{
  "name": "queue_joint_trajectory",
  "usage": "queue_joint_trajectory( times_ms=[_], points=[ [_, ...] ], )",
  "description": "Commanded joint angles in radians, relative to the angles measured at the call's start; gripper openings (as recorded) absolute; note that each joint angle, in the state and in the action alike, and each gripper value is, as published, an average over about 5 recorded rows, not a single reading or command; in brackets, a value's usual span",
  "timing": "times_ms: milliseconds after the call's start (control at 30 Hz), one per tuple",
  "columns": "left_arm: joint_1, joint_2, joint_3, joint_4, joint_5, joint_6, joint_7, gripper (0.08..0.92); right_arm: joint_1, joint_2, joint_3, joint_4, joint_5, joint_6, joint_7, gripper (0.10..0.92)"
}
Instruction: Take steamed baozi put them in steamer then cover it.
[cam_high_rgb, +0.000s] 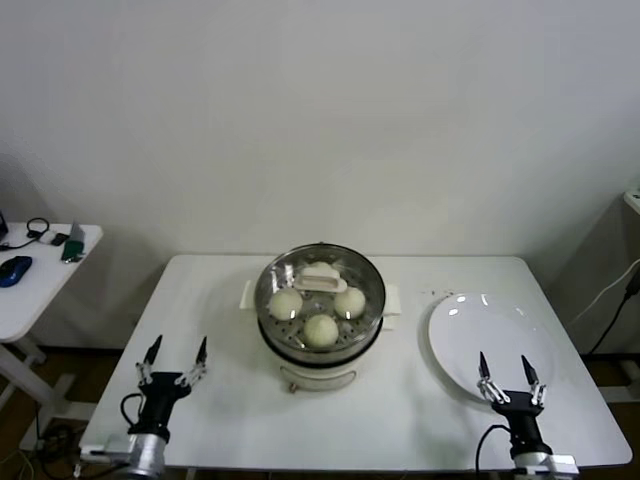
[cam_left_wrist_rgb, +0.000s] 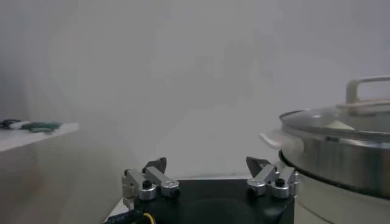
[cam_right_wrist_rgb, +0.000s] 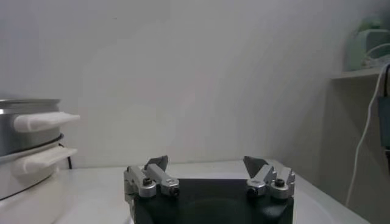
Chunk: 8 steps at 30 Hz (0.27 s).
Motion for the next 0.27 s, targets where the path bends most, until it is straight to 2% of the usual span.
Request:
queue_joint_trajectory(
  times_ms=[33, 267],
  points=[
    [0.032, -0.006, -0.027, 0.051, -0.074, -0.118, 0.011, 0.823, -0.003, -0.001, 0.004, 0.001, 0.008, 0.002, -0.001, 0.823],
    [0.036, -0.004, -0.024, 0.047, -0.071, -0.12, 0.015, 0.823, -0.006, 0.002, 0.005, 0.006, 0.01, 0.003, -0.002, 0.823]
  ],
)
